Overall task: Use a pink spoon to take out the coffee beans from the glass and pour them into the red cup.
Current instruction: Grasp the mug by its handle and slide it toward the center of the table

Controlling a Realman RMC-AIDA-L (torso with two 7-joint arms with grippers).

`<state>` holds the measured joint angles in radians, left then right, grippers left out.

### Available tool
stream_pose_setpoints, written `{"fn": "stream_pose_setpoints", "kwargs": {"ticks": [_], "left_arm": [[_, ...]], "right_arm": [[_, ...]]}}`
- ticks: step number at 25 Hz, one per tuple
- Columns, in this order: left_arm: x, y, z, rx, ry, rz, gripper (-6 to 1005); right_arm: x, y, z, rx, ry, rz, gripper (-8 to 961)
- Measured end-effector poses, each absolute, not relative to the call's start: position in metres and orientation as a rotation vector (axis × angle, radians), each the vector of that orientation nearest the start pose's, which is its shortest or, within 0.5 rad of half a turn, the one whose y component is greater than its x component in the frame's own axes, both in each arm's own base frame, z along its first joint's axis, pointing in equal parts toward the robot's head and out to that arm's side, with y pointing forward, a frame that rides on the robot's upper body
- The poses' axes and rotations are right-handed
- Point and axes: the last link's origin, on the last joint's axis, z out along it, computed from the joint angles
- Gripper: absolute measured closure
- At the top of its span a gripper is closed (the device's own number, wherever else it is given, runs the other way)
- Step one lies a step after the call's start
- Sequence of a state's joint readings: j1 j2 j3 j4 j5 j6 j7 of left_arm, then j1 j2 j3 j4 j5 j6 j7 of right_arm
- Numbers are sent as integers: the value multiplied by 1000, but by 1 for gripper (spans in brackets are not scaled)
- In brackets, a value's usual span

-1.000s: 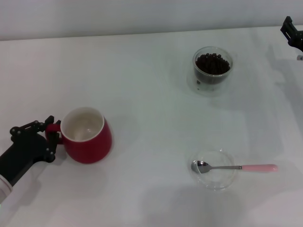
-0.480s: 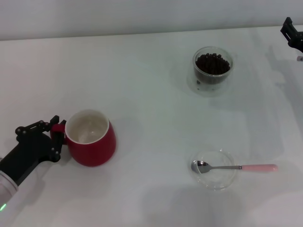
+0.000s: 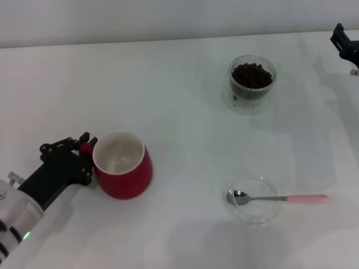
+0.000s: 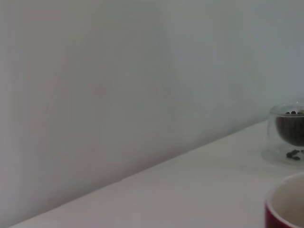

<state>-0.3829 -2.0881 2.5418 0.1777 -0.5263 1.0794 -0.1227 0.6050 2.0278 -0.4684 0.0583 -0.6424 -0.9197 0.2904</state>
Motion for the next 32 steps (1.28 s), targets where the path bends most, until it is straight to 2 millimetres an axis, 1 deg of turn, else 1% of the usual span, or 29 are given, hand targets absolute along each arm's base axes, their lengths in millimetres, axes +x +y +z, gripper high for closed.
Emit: {"fn": "stream_pose_setpoints", "kwargs": {"ticks": [7, 14, 20, 25, 31, 32], "left_arm": [[-305, 290, -97, -2183, -334, -541, 886], [-301, 289, -100, -2190, -334, -557, 899], [-304, 285, -101, -2188, -349, -550, 898], [-310, 280, -100, -2176, -373, -540, 814], [-314, 278, -98, -2153, -399, -537, 655], [-315, 278, -97, -2145, -407, -536, 608]], "right_arm": [[374, 367, 22, -1339, 886, 591, 82], [374, 365, 20, -1342, 895, 589, 82], [374, 364, 18, -1349, 895, 589, 82], [374, 364, 18, -1352, 895, 588, 82], [373, 364, 17, -1353, 896, 588, 82], [374, 364, 17, -1353, 896, 588, 82]]}}
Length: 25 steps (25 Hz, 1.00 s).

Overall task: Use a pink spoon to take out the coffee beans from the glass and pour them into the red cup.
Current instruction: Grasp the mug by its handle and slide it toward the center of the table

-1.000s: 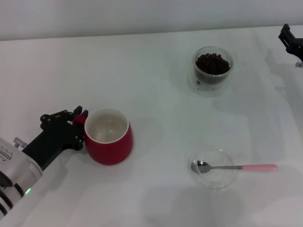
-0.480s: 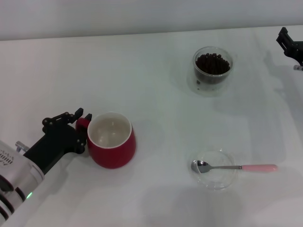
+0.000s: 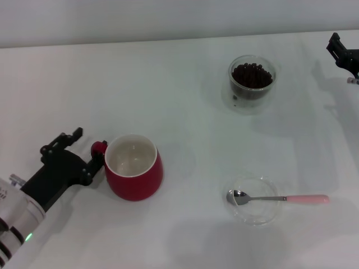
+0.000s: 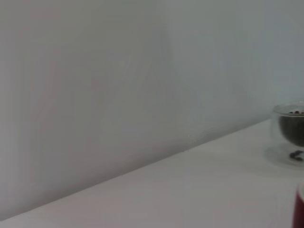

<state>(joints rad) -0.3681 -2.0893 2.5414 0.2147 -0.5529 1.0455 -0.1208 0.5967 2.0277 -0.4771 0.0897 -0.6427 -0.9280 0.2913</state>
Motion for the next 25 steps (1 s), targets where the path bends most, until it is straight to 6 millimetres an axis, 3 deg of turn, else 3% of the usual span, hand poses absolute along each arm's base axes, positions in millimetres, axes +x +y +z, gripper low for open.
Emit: {"fn": "stream_pose_setpoints", "kwargs": {"ticks": [4, 10, 25], "left_arm": [[-318, 277, -96, -2130, -426, -532, 421], [-324, 268, -96, -2125, -448, -522, 306], [-332, 245, -99, -2107, -451, -499, 307]], "right_arm": [[375, 363, 17, -1351, 898, 585, 82], [376, 361, 17, -1350, 900, 582, 82], [376, 361, 17, -1354, 899, 582, 82]]}}
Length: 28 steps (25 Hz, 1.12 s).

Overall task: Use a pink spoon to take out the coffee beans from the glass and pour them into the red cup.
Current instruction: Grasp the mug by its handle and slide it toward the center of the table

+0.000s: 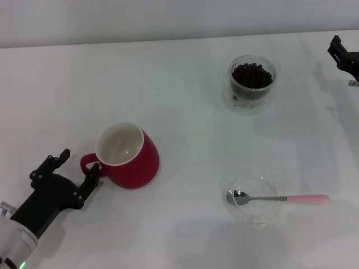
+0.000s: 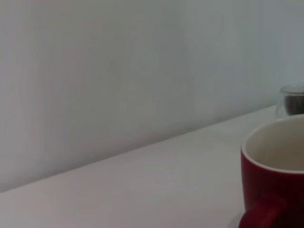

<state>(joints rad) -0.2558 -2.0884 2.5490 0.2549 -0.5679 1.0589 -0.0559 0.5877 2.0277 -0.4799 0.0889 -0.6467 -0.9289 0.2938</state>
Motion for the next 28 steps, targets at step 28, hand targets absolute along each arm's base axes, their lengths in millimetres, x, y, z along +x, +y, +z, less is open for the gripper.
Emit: {"fn": "stream_pose_setpoints", "kwargs": {"ticks": [28], "left_arm": [[-321, 239, -93, -2078, -398, -600, 108]], "right_arm": [[373, 362, 17, -1368, 892, 608, 83]]}}
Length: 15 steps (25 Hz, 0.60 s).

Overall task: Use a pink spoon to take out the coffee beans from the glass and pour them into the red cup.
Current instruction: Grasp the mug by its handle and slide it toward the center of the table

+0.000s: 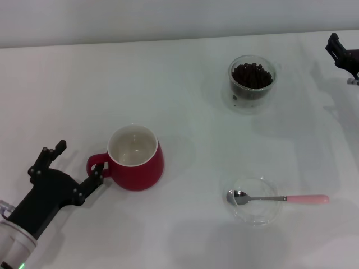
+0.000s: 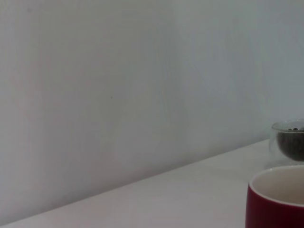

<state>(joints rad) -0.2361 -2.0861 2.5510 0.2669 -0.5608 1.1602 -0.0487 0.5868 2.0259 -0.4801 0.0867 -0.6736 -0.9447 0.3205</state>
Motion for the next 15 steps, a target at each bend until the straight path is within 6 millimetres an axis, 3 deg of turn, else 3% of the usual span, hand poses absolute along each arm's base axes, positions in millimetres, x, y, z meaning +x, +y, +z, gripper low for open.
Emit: {"fn": "stream_pose_setpoints", "kwargs": {"ticks": [15], "left_arm": [[-316, 232, -100, -2107, -399, -617, 107]], "right_arm": [[376, 355, 21, -1367, 893, 643, 83]]}}
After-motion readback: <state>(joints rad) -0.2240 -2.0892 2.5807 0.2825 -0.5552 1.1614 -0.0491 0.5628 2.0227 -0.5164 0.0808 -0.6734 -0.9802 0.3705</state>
